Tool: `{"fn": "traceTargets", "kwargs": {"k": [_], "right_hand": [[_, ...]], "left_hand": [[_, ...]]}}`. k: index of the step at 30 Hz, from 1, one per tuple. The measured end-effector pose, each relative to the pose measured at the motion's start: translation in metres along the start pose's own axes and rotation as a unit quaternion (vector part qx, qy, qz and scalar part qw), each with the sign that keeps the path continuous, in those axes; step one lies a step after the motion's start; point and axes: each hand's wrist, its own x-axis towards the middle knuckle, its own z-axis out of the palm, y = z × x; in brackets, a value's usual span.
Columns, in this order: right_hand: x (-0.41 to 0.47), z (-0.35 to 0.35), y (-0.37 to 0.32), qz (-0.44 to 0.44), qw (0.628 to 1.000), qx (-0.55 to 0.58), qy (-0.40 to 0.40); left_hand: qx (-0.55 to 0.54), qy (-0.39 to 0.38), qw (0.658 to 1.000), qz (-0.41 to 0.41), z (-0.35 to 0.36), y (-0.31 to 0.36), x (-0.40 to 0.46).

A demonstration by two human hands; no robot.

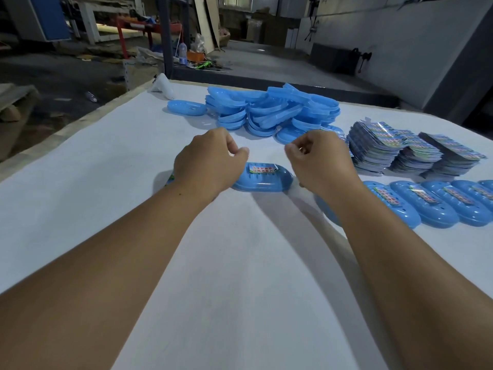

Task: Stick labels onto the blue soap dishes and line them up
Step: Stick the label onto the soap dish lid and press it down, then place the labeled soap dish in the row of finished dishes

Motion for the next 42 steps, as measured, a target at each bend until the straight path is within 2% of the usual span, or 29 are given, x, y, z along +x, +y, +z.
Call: {"fn": "traceTargets", "kwargs": {"k": [3,8,13,18,24,28,33,42], "right_hand": [[0.001,-0.004,0.003,-0.022,1.0,0.0,0.017],[-0.012,0.005,-0.003,-0.114,0.984,-0.014,-0.133],[-0.022,0.016,-0.012,-0.156,0.962,-0.085,-0.208],[-0.022,0.011,-0.011,-0.157,0.955,-0.174,-0.183],[-0.024,-0.006,-0.006,-0.098,0.944,-0.274,-0.154],[-0.026,-0.018,0.001,-0.074,0.931,-0.32,-0.162],[-0.028,-0.029,0.001,-0.056,0.921,-0.34,-0.179],[-0.03,-0.037,0.002,-0.036,0.934,-0.283,-0.213]], "left_hand": [[0.017,0.047,0.999,0.016,-0.006,-0.001,0.0],[0.021,0.069,0.997,0.035,-0.009,0.0,-0.002],[0.01,0.072,0.996,0.049,-0.008,0.0,-0.003],[0.009,0.068,0.996,0.055,-0.006,-0.002,-0.002],[0.02,0.061,0.997,0.044,-0.003,-0.004,-0.001],[0.021,0.051,0.998,0.038,-0.004,-0.003,-0.002],[0.019,0.037,0.999,0.033,-0.005,-0.003,-0.002],[0.015,0.028,0.999,0.037,-0.006,-0.002,-0.003]]}}
